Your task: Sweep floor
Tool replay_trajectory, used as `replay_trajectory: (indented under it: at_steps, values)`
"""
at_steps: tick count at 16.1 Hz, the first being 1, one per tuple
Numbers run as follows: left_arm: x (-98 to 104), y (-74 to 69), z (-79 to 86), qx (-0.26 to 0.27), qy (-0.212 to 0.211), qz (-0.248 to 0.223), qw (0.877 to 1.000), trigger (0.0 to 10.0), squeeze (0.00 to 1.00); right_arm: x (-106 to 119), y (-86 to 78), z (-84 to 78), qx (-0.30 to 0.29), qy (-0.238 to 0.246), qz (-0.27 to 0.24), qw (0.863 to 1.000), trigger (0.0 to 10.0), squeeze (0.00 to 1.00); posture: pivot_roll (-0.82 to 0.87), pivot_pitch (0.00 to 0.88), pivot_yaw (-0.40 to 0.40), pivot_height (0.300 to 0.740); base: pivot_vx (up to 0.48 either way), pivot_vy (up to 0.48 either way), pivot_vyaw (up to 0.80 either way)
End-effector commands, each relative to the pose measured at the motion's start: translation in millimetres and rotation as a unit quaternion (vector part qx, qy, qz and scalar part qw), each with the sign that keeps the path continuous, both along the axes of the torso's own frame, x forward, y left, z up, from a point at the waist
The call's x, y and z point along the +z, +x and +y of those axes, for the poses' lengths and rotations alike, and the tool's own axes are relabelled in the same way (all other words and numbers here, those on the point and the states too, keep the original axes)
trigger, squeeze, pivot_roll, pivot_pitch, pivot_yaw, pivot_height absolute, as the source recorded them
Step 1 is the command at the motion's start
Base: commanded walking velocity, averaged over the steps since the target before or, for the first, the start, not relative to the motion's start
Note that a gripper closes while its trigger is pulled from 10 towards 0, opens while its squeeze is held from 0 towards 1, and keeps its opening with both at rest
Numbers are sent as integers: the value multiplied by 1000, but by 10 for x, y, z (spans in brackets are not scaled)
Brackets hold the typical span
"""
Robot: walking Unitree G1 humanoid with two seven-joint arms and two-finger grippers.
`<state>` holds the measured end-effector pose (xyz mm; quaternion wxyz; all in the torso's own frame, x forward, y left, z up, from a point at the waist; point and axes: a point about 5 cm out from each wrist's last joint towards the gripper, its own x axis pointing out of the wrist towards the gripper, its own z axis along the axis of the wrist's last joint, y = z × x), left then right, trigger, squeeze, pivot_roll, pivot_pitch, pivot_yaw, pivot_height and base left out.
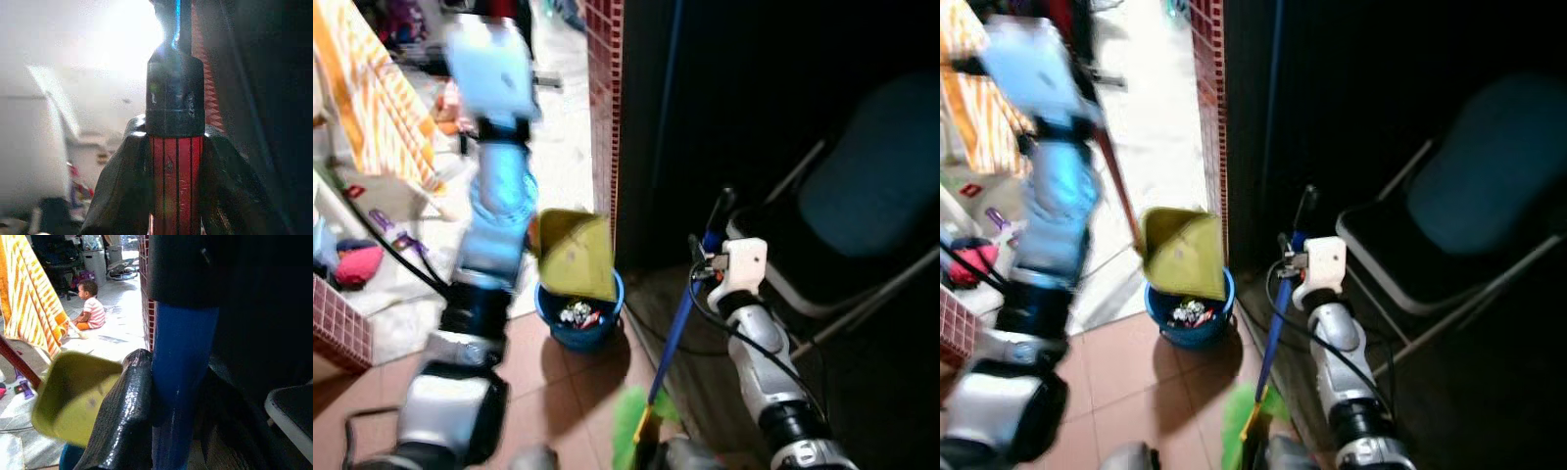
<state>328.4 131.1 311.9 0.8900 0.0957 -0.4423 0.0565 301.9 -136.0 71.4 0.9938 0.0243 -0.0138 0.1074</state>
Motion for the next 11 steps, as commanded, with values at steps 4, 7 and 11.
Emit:
replay_trajectory:
  at_steps: [4, 7, 11]
  values:
    - [244, -97, 357, 82, 28, -37, 996, 10000, 0, 23, 30, 0, 2, -19, -8, 1000, 10000, 0, -21, 0, -40, 740, 0, 0, 0]
    - [-86, -42, 514, 127, 45, 35, 990, 10000, 0, 17, 28, -3, -1, -17, -8, 1000, 10000, 0, -19, 0, -35, 740, 0, 0, 0]
    - [-489, -100, 617, 161, 68, 99, 980, 10000, 0, 0, 30, 6, 1, -15, -5, 1000, 10000, 0, -4, 0, -43, 740, 0, 0, 0]
